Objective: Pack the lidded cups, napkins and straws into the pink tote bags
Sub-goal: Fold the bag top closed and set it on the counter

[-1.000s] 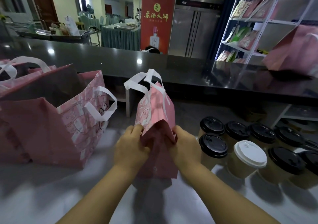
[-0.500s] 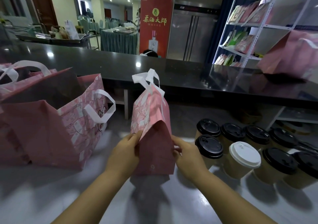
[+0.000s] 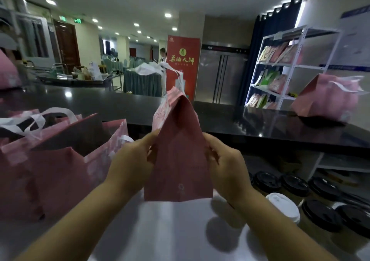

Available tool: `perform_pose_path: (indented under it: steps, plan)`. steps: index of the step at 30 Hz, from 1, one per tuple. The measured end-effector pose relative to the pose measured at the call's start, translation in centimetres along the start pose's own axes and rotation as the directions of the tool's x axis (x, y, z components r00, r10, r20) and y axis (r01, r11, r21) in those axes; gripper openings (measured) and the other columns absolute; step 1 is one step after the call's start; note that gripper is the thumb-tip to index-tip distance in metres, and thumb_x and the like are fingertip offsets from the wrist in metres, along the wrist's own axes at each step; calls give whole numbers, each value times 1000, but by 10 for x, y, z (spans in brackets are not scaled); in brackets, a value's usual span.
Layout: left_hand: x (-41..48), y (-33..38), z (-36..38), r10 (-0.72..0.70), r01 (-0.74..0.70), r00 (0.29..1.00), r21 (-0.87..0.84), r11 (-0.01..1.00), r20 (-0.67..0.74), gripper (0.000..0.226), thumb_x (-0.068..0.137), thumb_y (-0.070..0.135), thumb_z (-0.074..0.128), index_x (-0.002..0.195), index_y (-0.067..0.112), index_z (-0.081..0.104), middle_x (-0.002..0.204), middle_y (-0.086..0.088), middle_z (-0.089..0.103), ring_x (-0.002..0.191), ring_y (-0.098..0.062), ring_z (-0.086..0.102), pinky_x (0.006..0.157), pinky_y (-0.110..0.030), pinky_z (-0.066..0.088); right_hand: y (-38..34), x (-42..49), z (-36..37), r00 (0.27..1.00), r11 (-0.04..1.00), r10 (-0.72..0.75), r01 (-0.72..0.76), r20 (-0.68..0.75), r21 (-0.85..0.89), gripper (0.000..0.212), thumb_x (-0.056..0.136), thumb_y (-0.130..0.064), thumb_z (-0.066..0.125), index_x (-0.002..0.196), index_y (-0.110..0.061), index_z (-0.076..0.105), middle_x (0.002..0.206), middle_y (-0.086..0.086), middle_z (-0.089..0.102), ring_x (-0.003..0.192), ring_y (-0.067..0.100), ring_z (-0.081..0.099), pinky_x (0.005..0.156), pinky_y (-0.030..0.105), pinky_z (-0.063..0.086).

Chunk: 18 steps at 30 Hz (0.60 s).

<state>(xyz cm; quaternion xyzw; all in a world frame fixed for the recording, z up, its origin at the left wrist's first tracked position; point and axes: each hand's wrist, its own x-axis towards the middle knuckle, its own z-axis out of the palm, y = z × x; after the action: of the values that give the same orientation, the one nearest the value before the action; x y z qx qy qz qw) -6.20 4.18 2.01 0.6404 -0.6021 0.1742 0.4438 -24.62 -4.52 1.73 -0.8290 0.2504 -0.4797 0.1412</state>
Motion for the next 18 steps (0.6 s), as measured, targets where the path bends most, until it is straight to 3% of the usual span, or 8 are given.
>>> perform_pose_path:
  steps: [4, 9, 13, 16, 18]
  plan:
    - [46, 1, -30, 43, -44, 999, -63, 997, -8, 39, 84, 26, 48, 122, 30, 55, 88, -7, 73, 75, -31, 68, 65, -44, 55, -22, 47, -10, 996, 998, -59, 60, -71, 12, 34, 95, -7, 50, 126, -19, 59, 99, 1, 72, 84, 20, 69, 69, 41, 57]
    - [105, -16, -47, 88, -88, 996, -23, 996, -9, 38, 90, 15, 53, 126, 28, 51, 99, -6, 71, 79, -26, 68, 71, -43, 57, -30, 109, -1, 996, 998, -42, 46, -74, 43, 36, 95, -9, 50, 128, -22, 57, 109, 1, 70, 98, 19, 66, 78, 39, 57]
    - [149, -47, -48, 23, -24, 999, 21, 999, 39, 39, 90, 13, 50, 126, 27, 51, 102, -8, 70, 82, -27, 65, 72, -37, 54, -27, 152, 27, 998, 998, -2, 6, -68, 61, 47, 92, 1, 47, 130, -25, 55, 113, -1, 69, 100, 17, 65, 83, 39, 56]
    - [174, -76, -40, -19, 19, 997, 11, 1000, 76, 40, 90, 12, 48, 127, 28, 50, 106, -8, 68, 90, -27, 64, 76, -38, 53, -20, 179, 54, 997, 999, 11, -8, -82, 47, 47, 92, 0, 47, 129, -26, 56, 112, 0, 69, 100, 17, 65, 84, 39, 55]
    - [189, -100, -33, -50, 51, 994, -6, 999, 100, 43, 89, 10, 49, 127, 29, 49, 109, -6, 67, 90, -25, 63, 73, -31, 49, -14, 196, 73, 997, 999, 22, -20, -80, 31, 47, 91, 0, 45, 129, -26, 57, 112, 1, 69, 101, 19, 65, 83, 40, 55]
